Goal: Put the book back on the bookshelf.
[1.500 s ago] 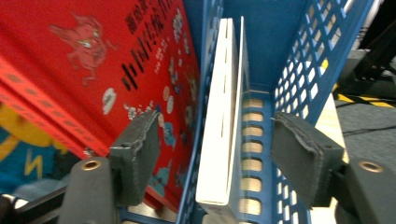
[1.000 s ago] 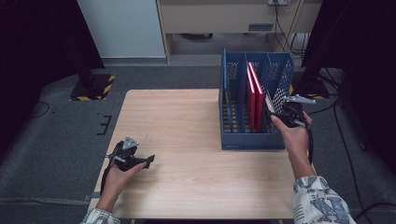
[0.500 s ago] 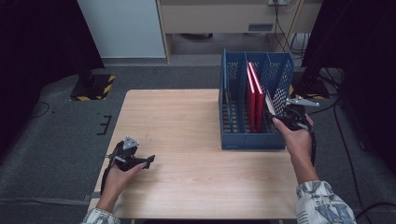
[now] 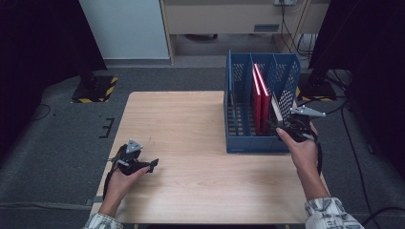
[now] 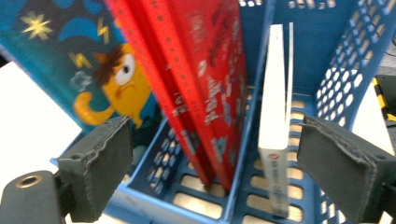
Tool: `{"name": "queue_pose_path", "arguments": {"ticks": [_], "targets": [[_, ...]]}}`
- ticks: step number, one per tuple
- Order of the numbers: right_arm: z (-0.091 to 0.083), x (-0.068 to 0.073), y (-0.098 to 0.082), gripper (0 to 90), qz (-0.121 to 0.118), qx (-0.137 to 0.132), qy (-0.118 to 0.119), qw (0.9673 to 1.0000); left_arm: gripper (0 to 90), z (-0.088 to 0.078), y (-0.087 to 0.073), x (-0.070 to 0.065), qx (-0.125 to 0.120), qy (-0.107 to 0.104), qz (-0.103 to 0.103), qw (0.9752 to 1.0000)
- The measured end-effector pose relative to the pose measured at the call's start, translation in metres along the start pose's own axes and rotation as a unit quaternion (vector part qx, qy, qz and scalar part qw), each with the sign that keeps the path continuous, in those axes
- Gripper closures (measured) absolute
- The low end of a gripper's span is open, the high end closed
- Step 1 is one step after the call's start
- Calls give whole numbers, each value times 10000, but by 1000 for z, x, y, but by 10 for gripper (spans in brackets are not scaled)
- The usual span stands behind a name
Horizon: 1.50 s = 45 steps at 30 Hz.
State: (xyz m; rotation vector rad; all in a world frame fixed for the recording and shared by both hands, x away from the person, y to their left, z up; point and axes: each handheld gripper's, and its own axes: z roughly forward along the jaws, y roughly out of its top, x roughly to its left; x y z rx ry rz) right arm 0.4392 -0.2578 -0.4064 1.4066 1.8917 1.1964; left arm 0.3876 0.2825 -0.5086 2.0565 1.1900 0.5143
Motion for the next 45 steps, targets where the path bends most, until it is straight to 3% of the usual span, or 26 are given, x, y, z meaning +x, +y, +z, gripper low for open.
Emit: {"name": "queue_pose_path", "arguments": {"ticks": [12,27,38,45], "targets": [[-7,28,-11,86,-262,66,358,9990,33,2,-1,0,30,-10,-10,10000],[-11,64,-35,84,-599,274,785,9947,30,3,-2,0,98,-30,15,9999],[-11,78,-60,86,-842,562,937,9904,30,5,-2,-1,110,-29,28,9999],[-5,82,-79,86,-829,751,1010,9886,31,5,-2,-2,143,-31,62,9999]]}}
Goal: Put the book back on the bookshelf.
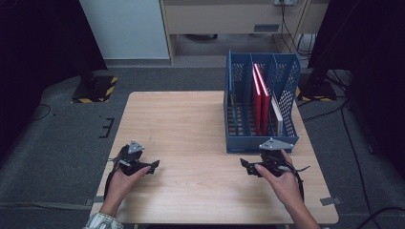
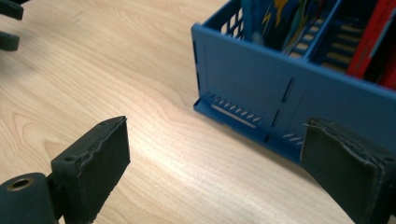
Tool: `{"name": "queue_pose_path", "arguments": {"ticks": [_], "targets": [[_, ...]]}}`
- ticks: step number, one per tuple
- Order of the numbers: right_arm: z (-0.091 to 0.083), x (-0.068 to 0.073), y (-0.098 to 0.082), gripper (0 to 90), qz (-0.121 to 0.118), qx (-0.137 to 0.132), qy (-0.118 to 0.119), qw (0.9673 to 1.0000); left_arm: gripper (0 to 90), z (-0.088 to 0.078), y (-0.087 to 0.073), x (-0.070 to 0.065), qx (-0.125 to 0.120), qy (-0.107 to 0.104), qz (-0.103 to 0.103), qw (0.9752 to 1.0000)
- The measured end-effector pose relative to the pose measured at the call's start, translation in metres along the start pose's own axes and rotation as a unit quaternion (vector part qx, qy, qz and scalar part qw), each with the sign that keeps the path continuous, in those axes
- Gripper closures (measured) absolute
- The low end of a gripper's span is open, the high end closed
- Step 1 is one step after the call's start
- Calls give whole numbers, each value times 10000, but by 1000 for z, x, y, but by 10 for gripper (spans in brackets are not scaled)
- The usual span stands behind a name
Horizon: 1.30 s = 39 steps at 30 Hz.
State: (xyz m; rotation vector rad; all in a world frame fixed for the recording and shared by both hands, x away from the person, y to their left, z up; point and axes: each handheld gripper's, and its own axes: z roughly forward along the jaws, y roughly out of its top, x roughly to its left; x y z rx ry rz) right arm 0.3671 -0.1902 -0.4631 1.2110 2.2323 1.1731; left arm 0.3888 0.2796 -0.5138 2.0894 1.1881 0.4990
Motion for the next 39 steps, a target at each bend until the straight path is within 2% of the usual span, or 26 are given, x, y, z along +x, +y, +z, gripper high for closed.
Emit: {"name": "queue_pose_path", "arguments": {"ticks": [9,13,16,23,26,31,35,39], "targets": [[17,13,-13,97,-29,223,139,9997,31,0,0,0,14,-5,20,10000],[25,19,-17,94,-97,315,183,9993,31,1,0,0,23,-5,26,10000],[35,28,-21,89,-185,473,306,9982,31,1,0,0,21,-2,21,10000],[50,37,-24,84,-257,574,356,9974,31,2,-1,0,60,-4,41,10000],[60,41,-25,83,-262,649,332,9970,31,3,-1,0,79,4,37,10000],[67,45,-29,79,-326,765,320,9960,31,4,-2,0,99,14,45,9999],[71,43,-32,78,-288,773,154,9965,31,4,-3,1,143,21,70,9999],[76,41,-34,71,-245,898,-8,9957,31,6,-3,1,159,27,65,9998]]}}
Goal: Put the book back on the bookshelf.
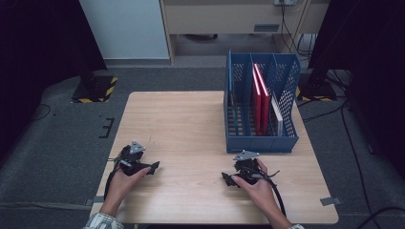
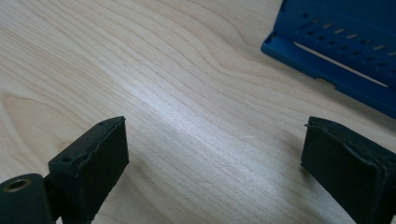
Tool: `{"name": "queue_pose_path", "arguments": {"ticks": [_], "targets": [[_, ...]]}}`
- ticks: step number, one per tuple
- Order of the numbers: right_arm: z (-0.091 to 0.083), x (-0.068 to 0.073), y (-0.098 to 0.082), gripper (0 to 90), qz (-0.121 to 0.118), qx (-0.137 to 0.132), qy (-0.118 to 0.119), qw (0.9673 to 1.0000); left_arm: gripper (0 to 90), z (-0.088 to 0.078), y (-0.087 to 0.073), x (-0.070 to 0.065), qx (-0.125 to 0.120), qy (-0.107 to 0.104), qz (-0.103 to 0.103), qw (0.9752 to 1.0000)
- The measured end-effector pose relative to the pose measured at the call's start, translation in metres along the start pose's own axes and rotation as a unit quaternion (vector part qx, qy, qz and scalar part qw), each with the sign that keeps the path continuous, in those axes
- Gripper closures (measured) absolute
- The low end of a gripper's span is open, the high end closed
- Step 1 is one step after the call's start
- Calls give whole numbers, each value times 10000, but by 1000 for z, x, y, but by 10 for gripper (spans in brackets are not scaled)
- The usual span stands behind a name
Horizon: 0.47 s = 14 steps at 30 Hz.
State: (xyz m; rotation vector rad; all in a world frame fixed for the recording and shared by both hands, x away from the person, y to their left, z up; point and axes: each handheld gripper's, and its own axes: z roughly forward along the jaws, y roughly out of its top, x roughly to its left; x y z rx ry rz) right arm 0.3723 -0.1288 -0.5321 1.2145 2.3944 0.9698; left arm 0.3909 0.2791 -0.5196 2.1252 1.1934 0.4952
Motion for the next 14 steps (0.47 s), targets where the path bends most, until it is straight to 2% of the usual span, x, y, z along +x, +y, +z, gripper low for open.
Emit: {"name": "queue_pose_path", "arguments": {"ticks": [4,6,14], "targets": [[3,3,-3,54,-103,-115,-168,9997,31,3,-1,1,57,18,-11,10000],[4,3,-6,47,-102,-205,-155,9996,31,3,-1,1,74,23,1,10000],[5,3,-5,38,-104,-220,-174,9996,30,6,-2,0,146,39,34,9999]]}}
